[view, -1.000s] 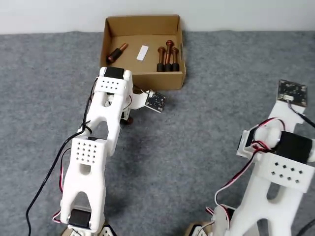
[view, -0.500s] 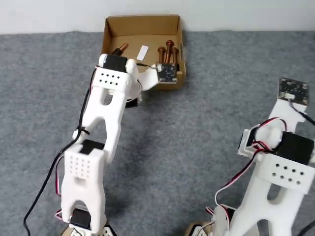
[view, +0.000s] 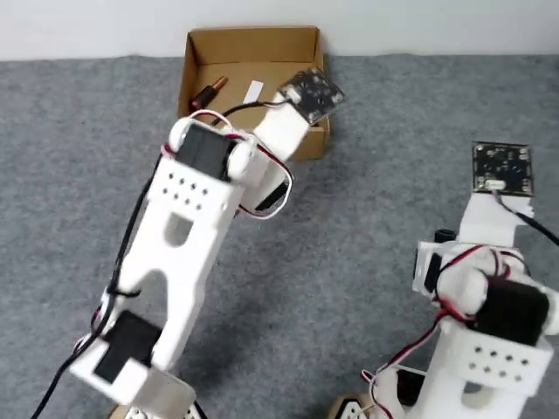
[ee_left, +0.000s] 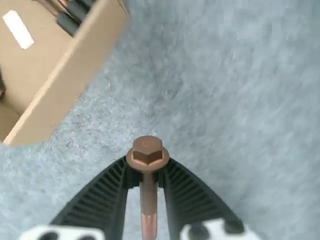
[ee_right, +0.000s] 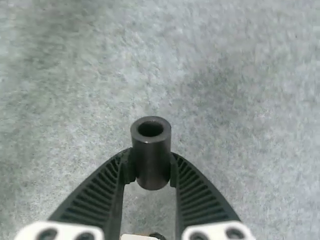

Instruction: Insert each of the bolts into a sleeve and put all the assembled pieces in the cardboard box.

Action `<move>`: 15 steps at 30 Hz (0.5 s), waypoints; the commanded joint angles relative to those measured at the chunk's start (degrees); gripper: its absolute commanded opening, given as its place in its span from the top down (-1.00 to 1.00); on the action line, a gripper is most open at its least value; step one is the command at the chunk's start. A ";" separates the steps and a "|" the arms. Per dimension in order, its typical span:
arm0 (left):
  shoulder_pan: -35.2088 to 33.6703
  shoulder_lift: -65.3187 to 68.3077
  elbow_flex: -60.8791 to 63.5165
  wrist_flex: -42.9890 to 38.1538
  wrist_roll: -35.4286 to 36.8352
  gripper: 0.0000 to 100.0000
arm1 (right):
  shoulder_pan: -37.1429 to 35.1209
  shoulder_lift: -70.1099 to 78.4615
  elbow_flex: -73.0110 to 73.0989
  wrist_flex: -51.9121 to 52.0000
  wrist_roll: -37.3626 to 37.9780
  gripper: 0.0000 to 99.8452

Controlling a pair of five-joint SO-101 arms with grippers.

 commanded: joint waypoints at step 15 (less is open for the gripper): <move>1.05 -26.73 16.04 -1.93 36.75 0.99 | -17.10 -29.49 21.71 -11.56 -19.87 0.98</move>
